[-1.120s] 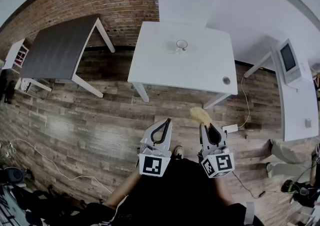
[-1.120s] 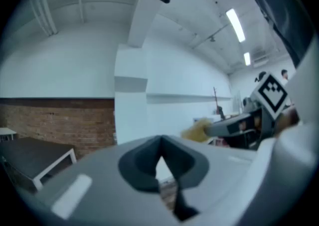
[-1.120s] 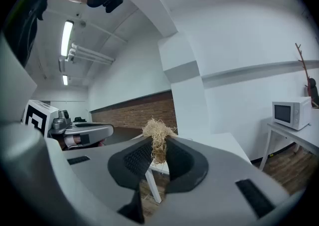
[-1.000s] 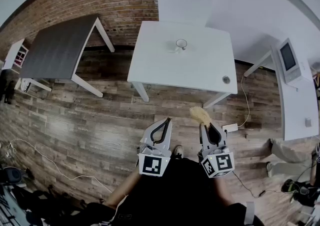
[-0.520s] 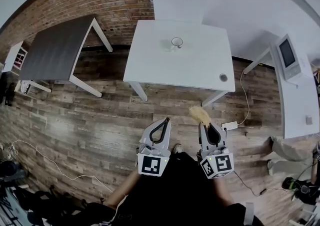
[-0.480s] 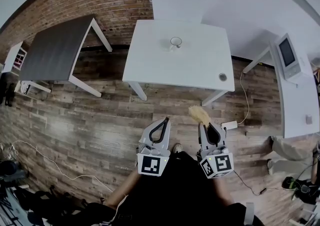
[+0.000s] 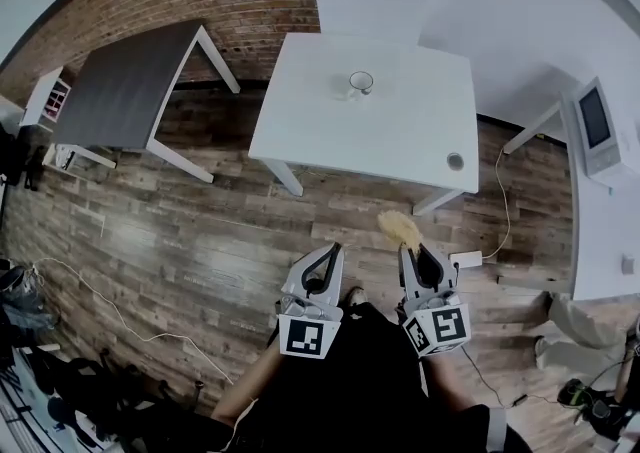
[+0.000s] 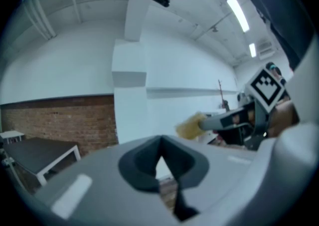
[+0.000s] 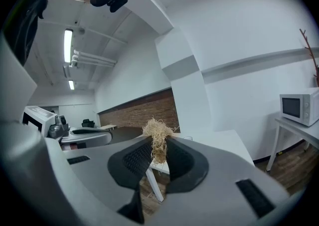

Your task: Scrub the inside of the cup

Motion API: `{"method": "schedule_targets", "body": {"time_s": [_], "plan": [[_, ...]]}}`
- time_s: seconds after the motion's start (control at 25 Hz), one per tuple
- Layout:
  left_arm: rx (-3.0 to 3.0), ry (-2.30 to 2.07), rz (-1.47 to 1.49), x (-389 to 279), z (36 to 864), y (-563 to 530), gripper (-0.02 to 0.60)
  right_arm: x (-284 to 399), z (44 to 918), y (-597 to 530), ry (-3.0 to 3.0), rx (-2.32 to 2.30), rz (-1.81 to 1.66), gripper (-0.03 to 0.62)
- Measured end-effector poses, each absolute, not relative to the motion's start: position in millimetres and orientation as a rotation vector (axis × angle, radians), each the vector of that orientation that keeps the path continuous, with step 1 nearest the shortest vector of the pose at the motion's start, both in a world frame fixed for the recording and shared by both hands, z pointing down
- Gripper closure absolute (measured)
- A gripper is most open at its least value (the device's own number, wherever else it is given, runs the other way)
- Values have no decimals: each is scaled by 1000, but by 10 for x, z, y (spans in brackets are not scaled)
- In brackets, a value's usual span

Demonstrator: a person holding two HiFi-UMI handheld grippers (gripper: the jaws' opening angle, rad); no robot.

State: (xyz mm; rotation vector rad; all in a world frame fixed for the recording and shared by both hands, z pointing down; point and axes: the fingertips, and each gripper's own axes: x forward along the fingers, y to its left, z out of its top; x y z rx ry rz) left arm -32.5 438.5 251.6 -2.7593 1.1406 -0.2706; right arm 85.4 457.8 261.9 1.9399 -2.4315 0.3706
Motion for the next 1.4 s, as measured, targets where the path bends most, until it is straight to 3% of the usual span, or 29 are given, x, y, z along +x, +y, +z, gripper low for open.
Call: {"method": "schedule_targets", "body": {"time_s": [0.76,1.4], "plan": [[-2843,1030,-295,-554,2721,2306,577,726,2617,2711,-2275,2086,426,539],[-2891,946,-327,-50,2963,1381,577,1147,2783,1780,-2195,2075,410,539]]}}
